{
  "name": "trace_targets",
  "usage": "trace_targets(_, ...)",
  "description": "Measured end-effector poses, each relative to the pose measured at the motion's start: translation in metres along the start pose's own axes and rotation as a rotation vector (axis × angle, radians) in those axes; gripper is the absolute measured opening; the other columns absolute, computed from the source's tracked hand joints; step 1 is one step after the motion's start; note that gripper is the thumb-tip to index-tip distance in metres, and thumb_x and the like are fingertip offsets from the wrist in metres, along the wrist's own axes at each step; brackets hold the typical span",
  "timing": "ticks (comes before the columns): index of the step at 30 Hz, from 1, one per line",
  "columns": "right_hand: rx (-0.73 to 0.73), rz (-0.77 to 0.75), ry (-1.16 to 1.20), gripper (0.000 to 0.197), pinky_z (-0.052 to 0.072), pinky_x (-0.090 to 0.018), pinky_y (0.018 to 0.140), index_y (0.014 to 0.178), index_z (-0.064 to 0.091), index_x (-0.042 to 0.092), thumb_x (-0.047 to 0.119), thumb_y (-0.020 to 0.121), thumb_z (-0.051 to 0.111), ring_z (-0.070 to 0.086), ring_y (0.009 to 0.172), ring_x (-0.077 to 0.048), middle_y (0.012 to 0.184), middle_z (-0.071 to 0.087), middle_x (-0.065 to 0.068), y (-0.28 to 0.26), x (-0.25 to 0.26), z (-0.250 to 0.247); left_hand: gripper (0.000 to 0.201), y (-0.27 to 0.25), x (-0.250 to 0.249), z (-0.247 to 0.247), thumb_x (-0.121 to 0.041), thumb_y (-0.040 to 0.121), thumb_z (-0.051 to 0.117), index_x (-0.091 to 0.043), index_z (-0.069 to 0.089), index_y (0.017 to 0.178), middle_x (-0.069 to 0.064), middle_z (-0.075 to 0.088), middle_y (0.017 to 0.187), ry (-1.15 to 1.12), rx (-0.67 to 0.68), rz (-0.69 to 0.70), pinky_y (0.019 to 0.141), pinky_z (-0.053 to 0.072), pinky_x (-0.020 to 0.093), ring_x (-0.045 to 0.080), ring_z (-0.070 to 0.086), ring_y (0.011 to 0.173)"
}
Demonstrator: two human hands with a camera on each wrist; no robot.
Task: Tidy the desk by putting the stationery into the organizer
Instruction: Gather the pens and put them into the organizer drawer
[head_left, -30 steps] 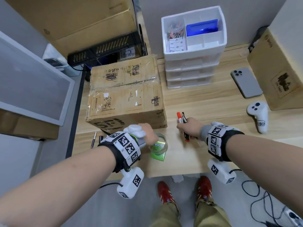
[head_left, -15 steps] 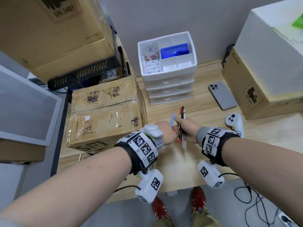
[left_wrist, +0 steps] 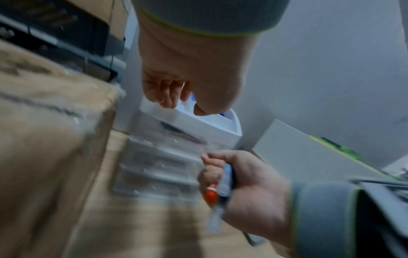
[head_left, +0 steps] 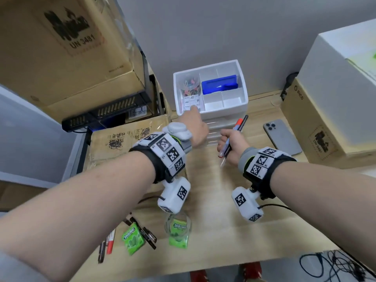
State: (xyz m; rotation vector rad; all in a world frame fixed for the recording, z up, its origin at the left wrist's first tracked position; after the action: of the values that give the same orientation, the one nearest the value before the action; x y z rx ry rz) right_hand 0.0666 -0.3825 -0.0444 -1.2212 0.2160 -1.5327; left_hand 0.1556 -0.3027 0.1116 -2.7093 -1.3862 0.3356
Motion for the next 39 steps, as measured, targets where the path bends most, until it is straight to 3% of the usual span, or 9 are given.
trace_targets(3, 0.012, 0.006, 0.063, 0.036, 0.028, -0.019, 0.039, 0.065, 0.031, 0.023, 0.008, 0.094, 0.047, 0.027, 0.036, -0.012, 0.045, 0.028, 0.006, 0.008, 0.013, 0.009, 0.042, 0.029, 0.026, -0.025, -0.024, 0.093, 0.056, -0.014, 0.042, 0.132, 0.013, 0.048, 0.126, 0.163, -0.139, -0.003, 0.075, 0.040, 0.036, 0.031, 0.054, 0.111)
trace_targets(5, 0.011, 0.018, 0.079, 0.036, 0.030, -0.018, 0.039, 0.065, 0.031, 0.022, 0.010, 0.094, 0.048, 0.028, 0.035, -0.012, 0.045, 0.029, 0.007, 0.015, 0.017, 0.013, 0.045, 0.043, 0.039, -0.026, -0.027, 0.094, 0.058, -0.019, 0.044, 0.136, 0.012, 0.043, 0.131, 0.264, -0.145, 0.040, 0.080, 0.046, 0.039, 0.032, 0.047, 0.116)
trace_targets(8, 0.025, 0.049, 0.111, 0.037, 0.033, -0.018, 0.039, 0.064, 0.034, 0.022, 0.012, 0.094, 0.052, 0.030, 0.037, -0.012, 0.046, 0.031, 0.006, 0.020, 0.012, 0.016, 0.030, 0.055, 0.051, -0.020, -0.035, 0.096, 0.055, -0.018, 0.060, 0.120, 0.009, 0.039, 0.129, 0.321, -0.123, 0.116, 0.080, 0.050, 0.041, 0.031, 0.043, 0.112)
trace_targets(13, 0.078, 0.063, 0.125, 0.038, 0.032, -0.019, 0.040, 0.062, 0.033, 0.023, 0.012, 0.094, 0.050, 0.028, 0.040, -0.011, 0.049, 0.029, 0.006, 0.020, 0.006, 0.025, 0.032, 0.061, 0.047, -0.011, -0.042, 0.093, 0.061, -0.014, 0.074, 0.100, 0.011, 0.037, 0.130, 0.222, -0.125, 0.162, 0.091, 0.045, 0.039, 0.030, 0.038, 0.116)
trace_targets(19, 0.035, 0.038, 0.144, 0.033, 0.034, -0.019, 0.038, 0.066, 0.039, 0.022, 0.008, 0.095, 0.048, 0.031, 0.036, -0.011, 0.049, 0.033, 0.005, 0.022, -0.006, 0.013, 0.033, 0.067, 0.044, -0.010, -0.042, 0.092, 0.061, -0.013, 0.075, 0.099, 0.011, 0.035, 0.131, 0.232, -0.131, 0.140, 0.083, 0.046, 0.037, 0.030, 0.038, 0.117)
trace_targets(25, 0.005, 0.040, 0.146, 0.027, 0.034, -0.020, 0.039, 0.072, 0.043, 0.023, 0.010, 0.096, 0.049, 0.032, 0.037, -0.011, 0.050, 0.034, 0.005, 0.008, -0.020, 0.001, 0.032, 0.066, 0.046, -0.009, -0.039, 0.093, 0.060, -0.010, 0.075, 0.097, 0.011, 0.032, 0.130, 0.211, -0.082, 0.120, 0.086, 0.050, 0.043, 0.029, 0.042, 0.110)
trace_targets(30, -0.022, 0.040, 0.131, 0.023, 0.034, -0.022, 0.042, 0.076, 0.046, 0.021, 0.009, 0.095, 0.051, 0.033, 0.039, -0.011, 0.051, 0.036, 0.004, -0.009, -0.032, -0.015, 0.034, 0.067, 0.043, -0.011, -0.042, 0.093, 0.061, -0.011, 0.074, 0.098, 0.009, 0.031, 0.132, 0.261, -0.070, 0.097, 0.077, 0.048, 0.038, 0.027, 0.043, 0.109)
trace_targets(34, -0.083, -0.018, -0.024, 0.024, 0.032, -0.023, 0.041, 0.073, 0.046, 0.019, 0.011, 0.092, 0.059, 0.032, 0.040, -0.012, 0.051, 0.036, 0.003, -0.018, -0.035, -0.028, 0.033, 0.069, 0.044, -0.009, -0.042, 0.093, 0.061, -0.012, 0.074, 0.100, 0.009, 0.031, 0.133, 0.280, -0.054, 0.091, 0.077, 0.046, 0.036, 0.028, 0.043, 0.110)
trace_targets(39, -0.060, -0.311, -0.550, 0.013, 0.035, -0.025, 0.043, 0.076, 0.056, 0.011, 0.013, 0.086, 0.064, 0.040, 0.045, -0.017, 0.054, 0.047, -0.003, -0.043, 0.007, -0.021, 0.034, 0.069, 0.044, -0.008, -0.043, 0.094, 0.060, -0.013, 0.074, 0.102, 0.010, 0.031, 0.133, 0.272, -0.044, 0.099, 0.084, 0.047, 0.036, 0.028, 0.043, 0.110)
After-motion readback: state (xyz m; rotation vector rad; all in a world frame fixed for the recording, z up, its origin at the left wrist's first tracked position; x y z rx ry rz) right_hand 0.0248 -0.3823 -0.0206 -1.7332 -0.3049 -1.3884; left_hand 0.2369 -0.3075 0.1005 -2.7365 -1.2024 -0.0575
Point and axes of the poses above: each hand's wrist, its own y-axis towards the middle knuckle, its own z-axis out of the palm, x = y × z, the point moved 9 cm from there along y, towards the middle knuckle
